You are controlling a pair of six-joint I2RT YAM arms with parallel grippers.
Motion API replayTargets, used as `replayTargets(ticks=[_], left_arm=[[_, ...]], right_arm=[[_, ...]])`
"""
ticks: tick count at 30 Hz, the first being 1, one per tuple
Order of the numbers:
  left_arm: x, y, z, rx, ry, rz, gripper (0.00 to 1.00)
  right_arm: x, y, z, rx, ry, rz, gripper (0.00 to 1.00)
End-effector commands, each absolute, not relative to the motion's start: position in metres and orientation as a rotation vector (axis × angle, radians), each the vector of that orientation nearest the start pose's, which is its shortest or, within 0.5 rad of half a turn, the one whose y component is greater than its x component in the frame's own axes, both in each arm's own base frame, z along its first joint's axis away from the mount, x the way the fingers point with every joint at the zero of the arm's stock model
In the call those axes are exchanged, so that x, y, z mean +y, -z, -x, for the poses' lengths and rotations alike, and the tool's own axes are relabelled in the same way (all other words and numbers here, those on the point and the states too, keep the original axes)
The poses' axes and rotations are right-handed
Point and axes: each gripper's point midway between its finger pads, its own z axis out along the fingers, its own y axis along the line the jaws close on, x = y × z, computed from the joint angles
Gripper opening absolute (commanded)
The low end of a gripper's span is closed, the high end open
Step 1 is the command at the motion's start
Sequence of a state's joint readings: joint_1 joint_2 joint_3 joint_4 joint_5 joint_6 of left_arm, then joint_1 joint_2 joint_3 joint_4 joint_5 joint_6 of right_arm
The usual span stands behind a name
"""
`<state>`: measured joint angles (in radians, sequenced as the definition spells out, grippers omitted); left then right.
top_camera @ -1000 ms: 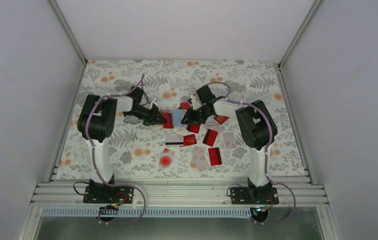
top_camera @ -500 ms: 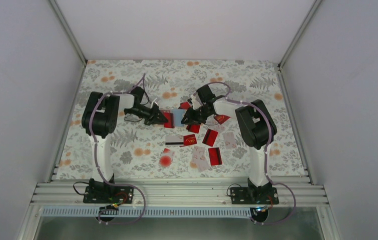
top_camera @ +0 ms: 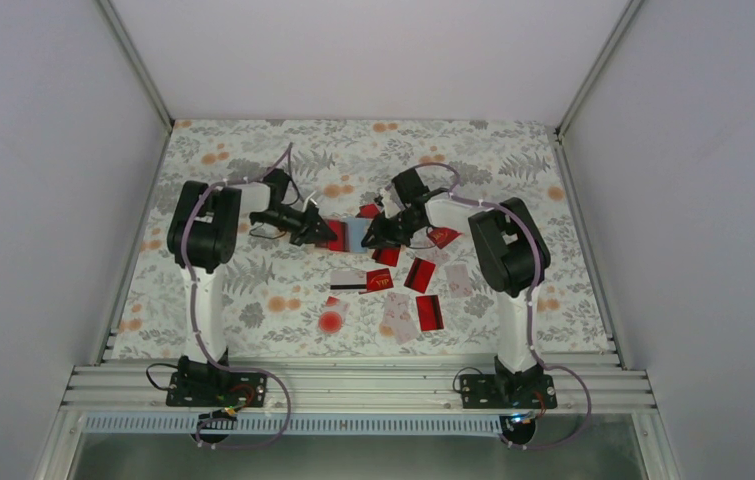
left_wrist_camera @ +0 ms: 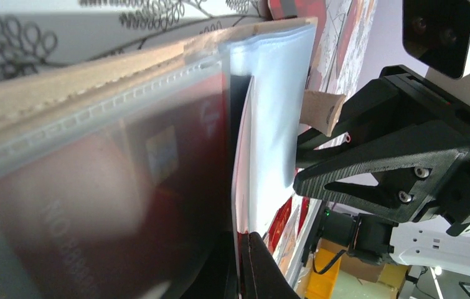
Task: Put the credit cards into the card holder
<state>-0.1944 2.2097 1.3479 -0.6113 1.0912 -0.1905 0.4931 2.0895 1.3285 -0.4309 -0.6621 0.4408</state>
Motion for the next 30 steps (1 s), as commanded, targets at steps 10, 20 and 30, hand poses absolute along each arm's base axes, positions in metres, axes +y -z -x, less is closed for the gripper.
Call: replayTargets(ticks=[10,20,30], left_arm=[[-0.239,-0.003,-0.372,2.847,1.528,-0.252,0.02],[-0.238,0.004,-0.375,2.899,1.407,-0.352,0.02],[-0.237,-0.003,-0.367,2.914,1.416,-0.365,0.02]], right_arm=[[0.303,0.009,-0.343,2.941,-1.045,0.292,0.21],[0.303,0.004,-0.349,2.935,-1.014,0.334,0.21],[0.302,0.006,-0.354,2.935,-1.014,0.345,0.2]])
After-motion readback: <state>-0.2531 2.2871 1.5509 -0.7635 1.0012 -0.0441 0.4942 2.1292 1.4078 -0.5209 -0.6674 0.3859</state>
